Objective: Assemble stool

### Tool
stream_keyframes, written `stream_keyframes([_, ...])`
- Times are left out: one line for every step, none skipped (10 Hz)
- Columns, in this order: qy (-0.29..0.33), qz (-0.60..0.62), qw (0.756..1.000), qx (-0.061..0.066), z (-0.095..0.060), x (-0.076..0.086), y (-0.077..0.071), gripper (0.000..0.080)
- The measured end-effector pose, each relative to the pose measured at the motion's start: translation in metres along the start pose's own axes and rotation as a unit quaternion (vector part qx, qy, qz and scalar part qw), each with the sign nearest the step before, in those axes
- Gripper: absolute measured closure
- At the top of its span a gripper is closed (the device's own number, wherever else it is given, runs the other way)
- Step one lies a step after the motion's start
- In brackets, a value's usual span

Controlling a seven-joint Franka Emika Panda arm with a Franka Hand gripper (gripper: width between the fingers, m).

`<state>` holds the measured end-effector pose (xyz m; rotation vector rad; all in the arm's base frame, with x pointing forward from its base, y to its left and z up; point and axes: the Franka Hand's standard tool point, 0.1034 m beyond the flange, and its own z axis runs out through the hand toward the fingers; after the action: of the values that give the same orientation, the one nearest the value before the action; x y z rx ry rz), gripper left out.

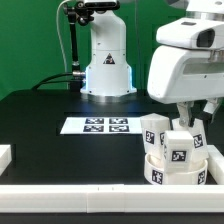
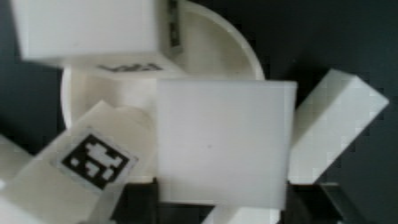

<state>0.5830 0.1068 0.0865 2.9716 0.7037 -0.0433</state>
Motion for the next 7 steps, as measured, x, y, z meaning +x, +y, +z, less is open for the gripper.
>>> stream_keyframes([0.000, 0.071, 0.997, 0.000, 0.0000, 0.0000, -0.0002, 0.0469])
stream_keyframes([0.000, 0.108, 0.994, 0.000, 0.0001, -0.0001, 0.0000, 0.0469])
stream_keyframes([-0.001, 0.175, 0.985, 0.003, 0.0002, -0.0001, -0.0009, 0.0469])
stream_keyframes([-0.003, 0.227, 0.974, 0.005, 0.0001, -0.0006, -0.0013, 0.0469])
stream_keyframes([-0.005, 0.276, 0.961, 0.011, 0.0001, -0.0013, -0.0016, 0.0469])
stream_keyframes([-0.006, 0.303, 0.953, 0.011, 0.0001, -0.0010, -0.0024, 0.0469])
stream_keyframes([-0.006, 0.339, 0.941, 0.011, 0.0001, -0.0010, -0.0026, 0.0469])
